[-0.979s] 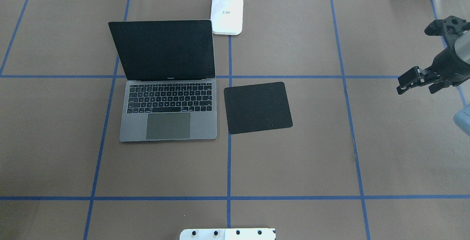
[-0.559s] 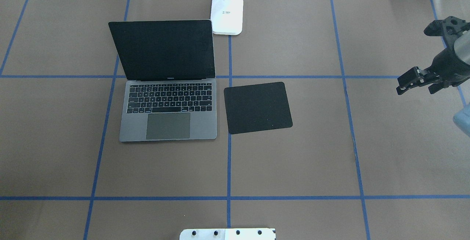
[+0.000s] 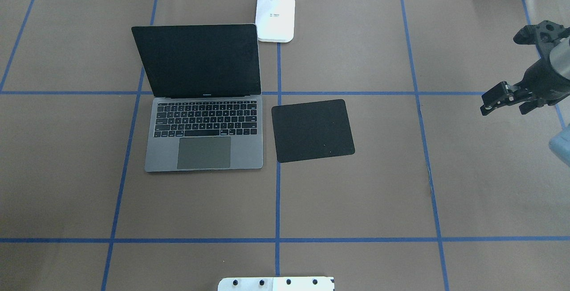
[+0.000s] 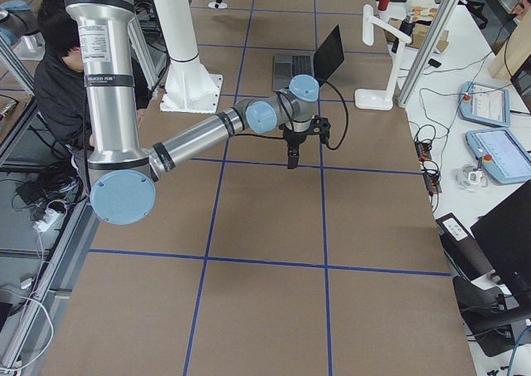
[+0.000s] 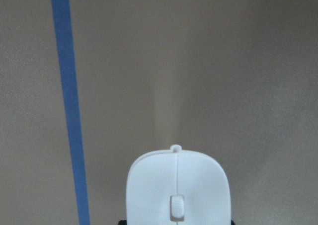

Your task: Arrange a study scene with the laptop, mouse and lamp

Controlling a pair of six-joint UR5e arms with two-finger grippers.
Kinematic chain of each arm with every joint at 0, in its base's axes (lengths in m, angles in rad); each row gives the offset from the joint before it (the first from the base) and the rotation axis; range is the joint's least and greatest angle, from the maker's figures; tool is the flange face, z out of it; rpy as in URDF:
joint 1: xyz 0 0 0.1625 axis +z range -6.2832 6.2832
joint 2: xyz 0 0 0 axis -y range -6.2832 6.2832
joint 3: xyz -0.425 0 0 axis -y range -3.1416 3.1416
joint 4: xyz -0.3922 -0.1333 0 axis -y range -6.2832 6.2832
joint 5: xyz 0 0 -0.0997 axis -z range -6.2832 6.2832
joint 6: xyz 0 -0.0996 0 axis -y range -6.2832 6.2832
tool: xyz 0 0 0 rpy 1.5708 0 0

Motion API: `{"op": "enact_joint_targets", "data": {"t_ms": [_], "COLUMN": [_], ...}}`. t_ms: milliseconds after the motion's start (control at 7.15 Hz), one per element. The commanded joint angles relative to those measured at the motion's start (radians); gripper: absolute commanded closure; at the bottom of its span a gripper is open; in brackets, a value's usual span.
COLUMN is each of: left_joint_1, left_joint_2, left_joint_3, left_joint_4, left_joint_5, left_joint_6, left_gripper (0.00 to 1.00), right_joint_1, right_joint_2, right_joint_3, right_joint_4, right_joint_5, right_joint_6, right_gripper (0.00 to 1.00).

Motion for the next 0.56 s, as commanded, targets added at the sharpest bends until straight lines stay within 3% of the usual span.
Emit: {"op": "enact_joint_targets", "data": {"t_ms": [0, 280, 420], "left_joint_1": [-0.035, -0.147, -0.152], "left_joint_2": [-0.002, -0.009, -0.009], "left_joint_3": [0.0, -0.001, -0.003], "left_joint_4": [-0.029, -0.029, -0.029], "left_joint_5": [-0.059, -0.156, -0.158], "left_joint_6": [-0.002, 0.003, 0.006], "left_gripper": [0.4, 0.4, 0.4], "right_joint_1": [0.0, -0.002, -0.006], "right_joint_2": [0.001, 0.003, 0.003], "right_joint_3": [0.001, -0.006, -0.007], "right_joint_4": [0.0, 0.0, 0.0], "right_joint_5": [0.001, 0.001, 0.001], "right_joint_6": [0.0, 0.0, 0.002], "right_gripper": [0.01, 0.01, 0.01]}}
